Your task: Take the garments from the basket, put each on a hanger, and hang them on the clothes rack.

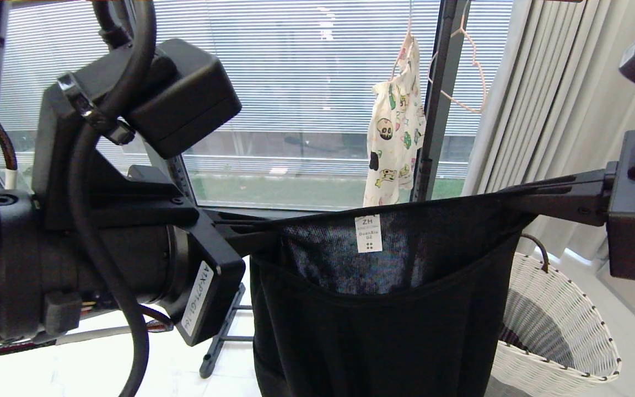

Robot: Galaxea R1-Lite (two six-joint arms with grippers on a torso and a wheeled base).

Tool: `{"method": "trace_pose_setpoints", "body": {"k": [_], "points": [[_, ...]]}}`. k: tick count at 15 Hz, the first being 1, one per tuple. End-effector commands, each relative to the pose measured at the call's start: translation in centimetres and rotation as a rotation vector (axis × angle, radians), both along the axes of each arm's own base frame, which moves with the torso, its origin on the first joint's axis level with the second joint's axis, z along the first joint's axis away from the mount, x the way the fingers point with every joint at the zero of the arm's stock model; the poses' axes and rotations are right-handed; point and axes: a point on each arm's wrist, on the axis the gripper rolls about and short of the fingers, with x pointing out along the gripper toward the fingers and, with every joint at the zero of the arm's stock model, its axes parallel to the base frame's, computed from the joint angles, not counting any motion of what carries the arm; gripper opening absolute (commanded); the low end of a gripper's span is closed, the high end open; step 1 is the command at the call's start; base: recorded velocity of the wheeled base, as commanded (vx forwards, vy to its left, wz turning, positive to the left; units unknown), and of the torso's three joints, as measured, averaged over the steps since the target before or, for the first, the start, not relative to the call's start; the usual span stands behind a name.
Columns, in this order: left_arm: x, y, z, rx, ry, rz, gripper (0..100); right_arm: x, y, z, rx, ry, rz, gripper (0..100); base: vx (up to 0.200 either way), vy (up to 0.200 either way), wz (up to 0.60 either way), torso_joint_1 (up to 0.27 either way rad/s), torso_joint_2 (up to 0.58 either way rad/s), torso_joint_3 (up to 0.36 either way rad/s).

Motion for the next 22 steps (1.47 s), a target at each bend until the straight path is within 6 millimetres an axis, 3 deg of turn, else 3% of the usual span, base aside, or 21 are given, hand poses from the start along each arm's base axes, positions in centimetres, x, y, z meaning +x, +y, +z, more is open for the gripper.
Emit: {"method": "trace_pose_setpoints", "body": {"k": [1, 5, 7, 10, 17, 18, 22], "points": [[0.4, 0.3, -0.3, 0.046, -0.024, 0.003, 0, 0.4, 0.2, 0.2, 0.002, -0.001, -0.006, 0, 0.000, 0.000, 0.00, 0.000, 0.00, 0.000], [1.2, 0.2, -0.5, 0.074, -0.037, 0.004, 0, -1.1, -1.5, -0.1, -0.044, 0.044, -0.001, 0, 0.000, 0.000, 0.00, 0.000, 0.00, 0.000], [2.5, -1.4, -0.2, -0.007, -0.099, 0.004, 0, -3.2, -3.2, -0.5, -0.068, 0.110, 0.094, 0, 0.000, 0.000, 0.00, 0.000, 0.00, 0.000], [3.7, -3.3, 0.3, -0.129, -0.148, -0.103, 0, -4.9, -2.9, -1.2, -0.094, 0.140, 0.230, 0, 0.000, 0.000, 0.00, 0.000, 0.00, 0.000], [3.1, -2.7, 0.3, -0.145, -0.132, -0.108, 0, -4.5, -2.3, -1.5, -0.116, 0.140, 0.194, 0, 0.000, 0.000, 0.00, 0.000, 0.00, 0.000], [2.7, -2.5, 0.4, -0.193, -0.083, -0.090, 0, -3.7, -2.3, -1.2, -0.094, 0.129, 0.145, 0, 0.000, 0.000, 0.00, 0.000, 0.00, 0.000], [-1.3, -1.7, -0.6, -0.178, 0.189, -0.088, 0, -0.4, -0.8, 1.1, -0.026, 0.087, 0.082, 0, 0.000, 0.000, 0.00, 0.000, 0.00, 0.000]]}}
